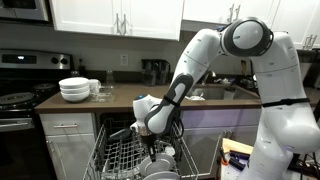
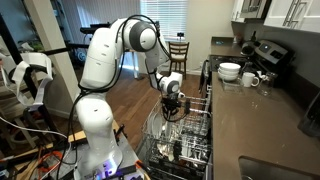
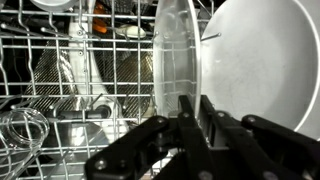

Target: Remove the white plate from the plate dryer and put it on the counter

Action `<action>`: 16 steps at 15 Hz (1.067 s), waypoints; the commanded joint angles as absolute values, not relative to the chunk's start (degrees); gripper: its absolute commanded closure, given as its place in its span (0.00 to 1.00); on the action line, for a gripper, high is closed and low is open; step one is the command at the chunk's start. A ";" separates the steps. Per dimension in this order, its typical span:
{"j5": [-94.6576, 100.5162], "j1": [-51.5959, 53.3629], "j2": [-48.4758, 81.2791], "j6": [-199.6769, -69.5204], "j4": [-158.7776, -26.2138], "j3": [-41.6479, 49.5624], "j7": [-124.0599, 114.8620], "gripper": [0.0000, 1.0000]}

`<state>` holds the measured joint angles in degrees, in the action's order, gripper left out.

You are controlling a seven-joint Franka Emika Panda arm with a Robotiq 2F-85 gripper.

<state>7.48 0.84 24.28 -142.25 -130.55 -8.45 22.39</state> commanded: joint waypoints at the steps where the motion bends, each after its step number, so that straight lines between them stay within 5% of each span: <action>1: 6.30 -0.20 24.41 -140.57 -129.66 -8.94 24.99 0.92; 3: 6.30 -0.18 24.35 -140.41 -129.68 -8.96 25.11 0.96; 4: 6.28 -0.06 24.30 -140.15 -129.64 -8.89 24.88 0.71; 7: 6.17 0.02 24.17 -139.74 -129.60 -8.94 24.79 0.56; 9: 6.19 0.02 24.11 -139.67 -129.60 -8.92 24.84 0.69; 10: 6.21 0.04 24.02 -139.58 -129.60 -8.93 24.84 0.45; 12: 6.29 0.02 24.00 -139.59 -129.59 -8.91 24.98 0.89; 16: 5.78 -0.23 23.47 -138.75 -129.55 -9.18 25.44 1.00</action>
